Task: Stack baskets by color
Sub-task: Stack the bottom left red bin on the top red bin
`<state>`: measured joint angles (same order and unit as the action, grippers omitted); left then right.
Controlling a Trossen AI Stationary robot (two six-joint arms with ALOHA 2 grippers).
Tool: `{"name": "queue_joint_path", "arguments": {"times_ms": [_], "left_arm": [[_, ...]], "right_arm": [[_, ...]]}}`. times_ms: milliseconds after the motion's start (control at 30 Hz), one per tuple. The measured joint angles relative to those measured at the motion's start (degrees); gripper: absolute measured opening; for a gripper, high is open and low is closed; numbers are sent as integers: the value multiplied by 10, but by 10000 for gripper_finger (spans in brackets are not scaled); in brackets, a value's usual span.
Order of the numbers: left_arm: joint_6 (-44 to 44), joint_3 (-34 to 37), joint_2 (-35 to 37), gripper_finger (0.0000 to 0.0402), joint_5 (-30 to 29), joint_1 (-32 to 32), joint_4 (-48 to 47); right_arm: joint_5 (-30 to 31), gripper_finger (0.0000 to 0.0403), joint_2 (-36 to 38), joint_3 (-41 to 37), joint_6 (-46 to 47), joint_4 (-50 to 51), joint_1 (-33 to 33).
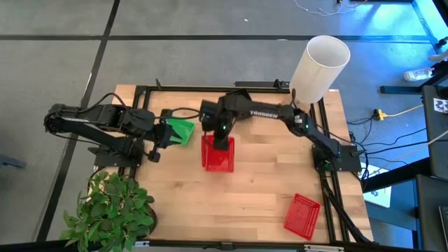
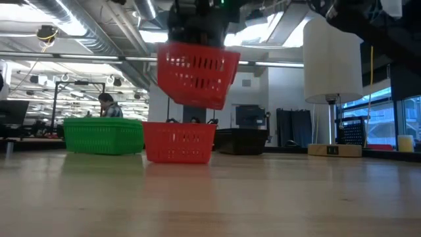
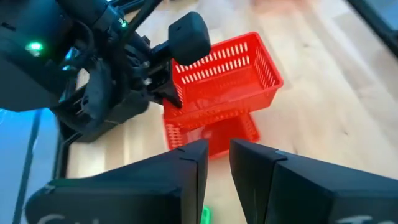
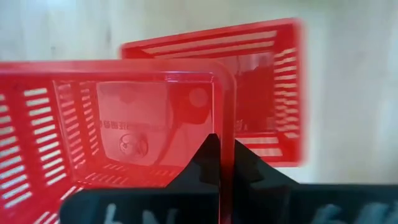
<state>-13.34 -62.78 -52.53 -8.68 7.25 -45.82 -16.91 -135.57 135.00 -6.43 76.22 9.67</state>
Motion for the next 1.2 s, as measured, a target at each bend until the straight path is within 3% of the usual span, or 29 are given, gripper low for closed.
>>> {"name": "queue_joint_path", "arguments": {"times_ms": [200,567,967,1200], "left_arm": [[38,0,-10,58,-47,0,7],[87,0,-31,58,-106,0,8],[89,0,-31,58,-119,-1,11],[88,0,-31,58,-119,-1,17]], "right_arm": [[0,0,0,0,-48,-47,41],[-8,0,-5,-39,-107,-111,44],[23,0,-6,-83,-123,-91,44],[19,36,-6,-83,-118,-87,44]]}}
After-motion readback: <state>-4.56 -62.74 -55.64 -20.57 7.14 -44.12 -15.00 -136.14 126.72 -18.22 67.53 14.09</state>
